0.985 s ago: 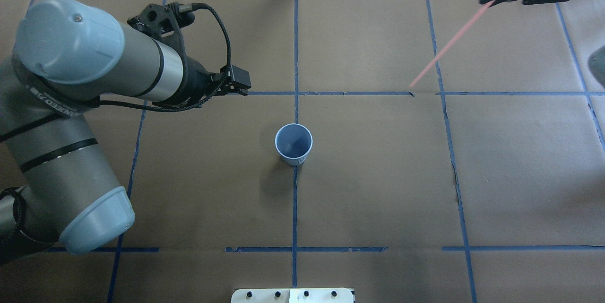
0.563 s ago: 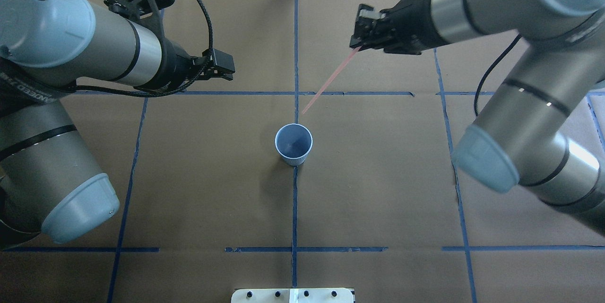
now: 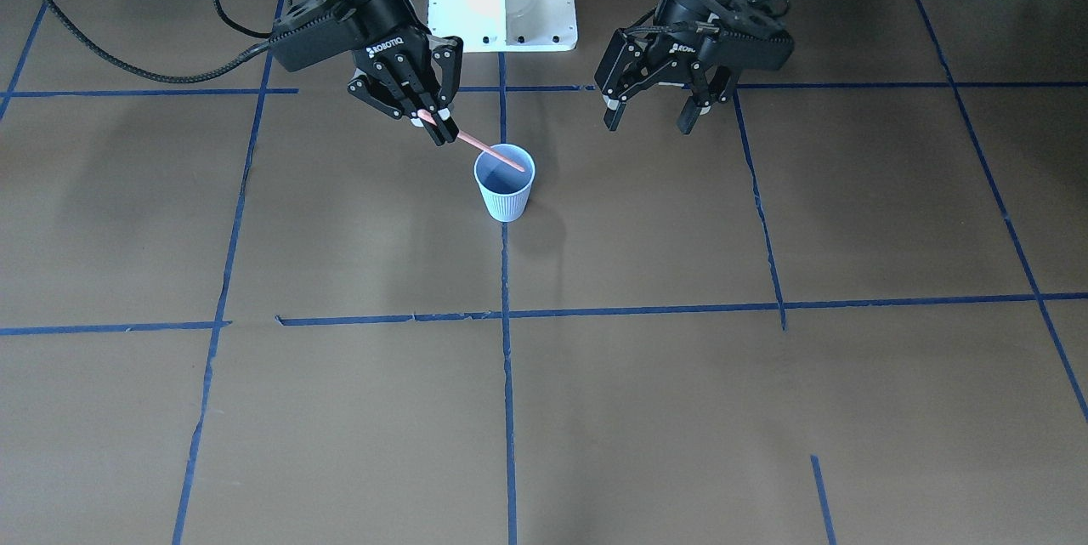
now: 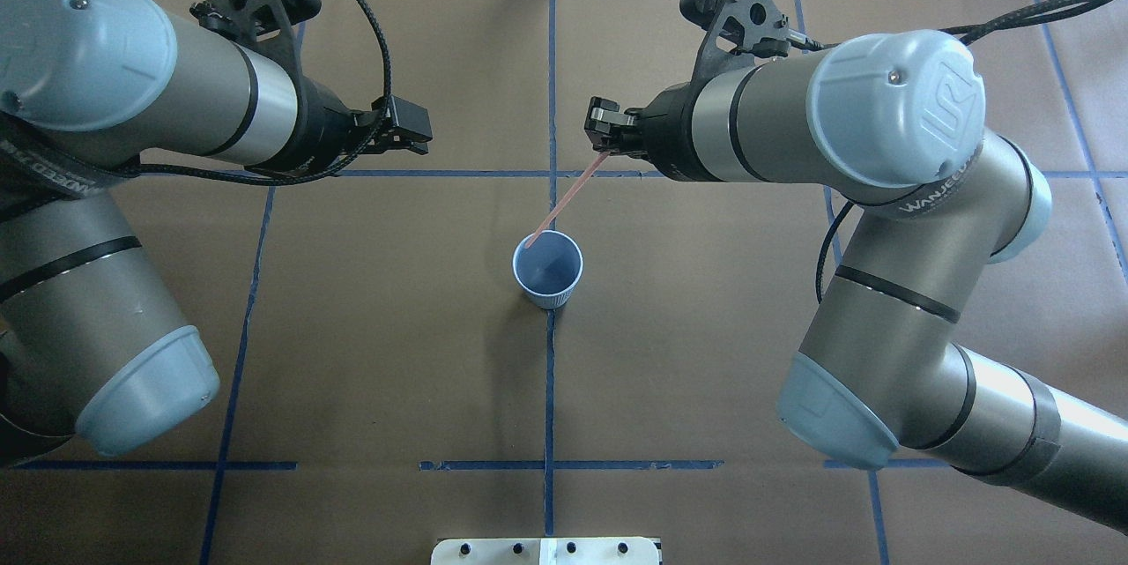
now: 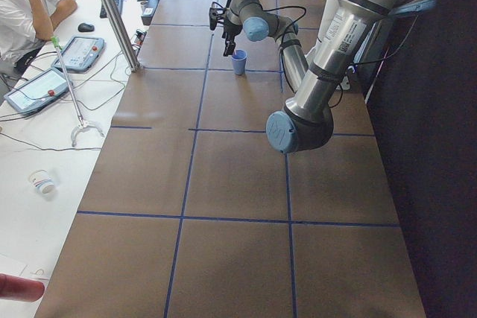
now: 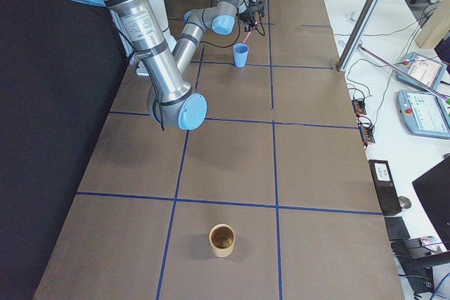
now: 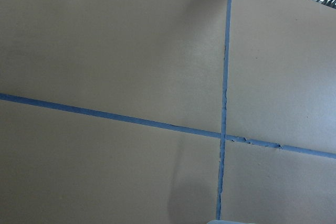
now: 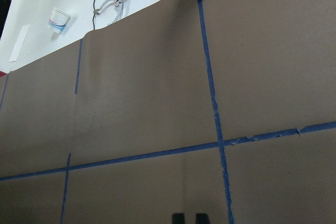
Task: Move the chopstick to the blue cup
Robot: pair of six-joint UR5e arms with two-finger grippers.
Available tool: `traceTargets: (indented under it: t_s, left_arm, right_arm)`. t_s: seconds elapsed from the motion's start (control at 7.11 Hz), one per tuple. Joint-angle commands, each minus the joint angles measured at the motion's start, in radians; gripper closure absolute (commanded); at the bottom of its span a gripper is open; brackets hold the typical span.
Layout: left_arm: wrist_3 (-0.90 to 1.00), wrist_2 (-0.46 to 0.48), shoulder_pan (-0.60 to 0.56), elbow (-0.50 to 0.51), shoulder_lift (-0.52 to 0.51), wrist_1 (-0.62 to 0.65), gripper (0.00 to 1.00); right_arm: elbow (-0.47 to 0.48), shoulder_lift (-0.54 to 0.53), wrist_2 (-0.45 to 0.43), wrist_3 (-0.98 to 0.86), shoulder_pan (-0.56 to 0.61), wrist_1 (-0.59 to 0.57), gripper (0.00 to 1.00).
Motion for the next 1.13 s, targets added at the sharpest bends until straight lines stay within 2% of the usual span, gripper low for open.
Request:
traceTargets:
  t_s: [0.0,0.14,0.28,0.42,0.56,0.84,0.99]
  left_arm:
    - [-0.002,0.0,0.0,0.001,0.0,0.0,0.0]
    - [-0.002,0.0,0.0,0.0,0.0,0.0,0.0]
    - [0.0,0.0,0.0,0.001,0.0,0.0,0.0]
    - [0.0,0.0,0.0,0.0,0.0,0.0,0.0]
    - [0.0,0.0,0.0,0.0,0.0,0.0,0.0]
    - [0.003,-0.003,-0.006,-0.011,0.003,0.0,0.0]
    - [0.012,-0.008,-0.014,-0.017,0.033,0.0,0.0]
  right_arm:
    - [-0.001,-0.021,-0.03,0.0,-0.017,-0.003,0.97]
    - [-0.006,-0.038,-0.062,0.0,-0.061,-0.005,0.96]
    - [-0.016,-0.045,-0.09,0.0,-0.108,-0.003,0.89]
    - [-0.032,-0.042,-0.092,0.0,-0.122,-0.005,0.53]
    - [-0.033,-0.036,-0.092,0.0,-0.124,-0.043,0.01]
    - [0.037,-0.047,-0.075,-0.002,-0.077,-0.055,0.0]
    - [0.077,-0.083,-0.004,-0.005,-0.013,-0.095,0.0]
